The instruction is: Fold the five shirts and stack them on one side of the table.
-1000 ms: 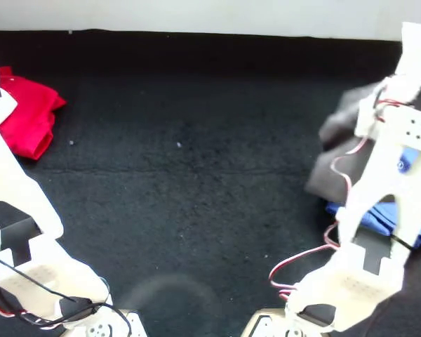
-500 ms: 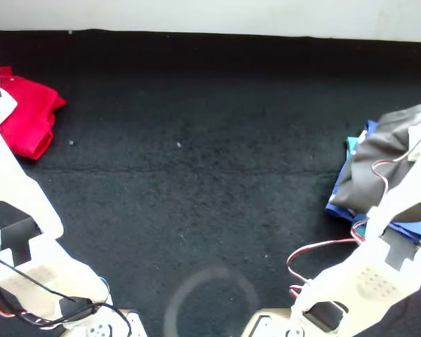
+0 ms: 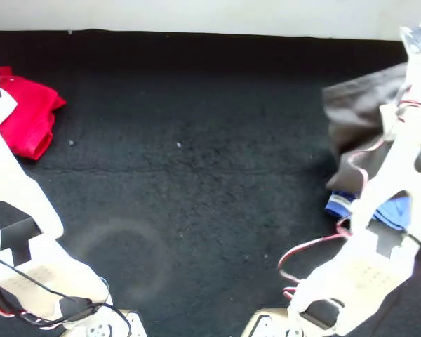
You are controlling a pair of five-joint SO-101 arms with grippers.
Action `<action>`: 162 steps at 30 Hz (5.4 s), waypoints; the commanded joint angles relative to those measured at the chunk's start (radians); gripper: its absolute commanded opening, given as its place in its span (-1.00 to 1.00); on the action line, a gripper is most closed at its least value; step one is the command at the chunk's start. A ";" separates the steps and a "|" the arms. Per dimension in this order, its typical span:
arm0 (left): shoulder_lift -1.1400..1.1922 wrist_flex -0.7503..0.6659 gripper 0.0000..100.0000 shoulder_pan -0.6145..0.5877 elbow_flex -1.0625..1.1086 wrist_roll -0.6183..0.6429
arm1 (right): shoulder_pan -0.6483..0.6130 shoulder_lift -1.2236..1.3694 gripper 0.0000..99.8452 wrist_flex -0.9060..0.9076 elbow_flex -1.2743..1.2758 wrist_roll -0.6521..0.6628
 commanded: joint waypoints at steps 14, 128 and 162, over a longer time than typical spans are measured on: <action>-0.005 -0.005 -0.98 0.012 0.041 -0.009 | 0.280 0.239 -0.30 -0.053 -0.202 -0.120; -0.004 -0.230 -0.70 -0.357 0.498 -0.364 | -0.191 -0.340 -0.98 0.165 0.435 -0.141; 0.662 -0.773 -0.98 -0.549 0.515 -0.632 | -0.113 -0.357 -0.98 0.166 0.653 -0.141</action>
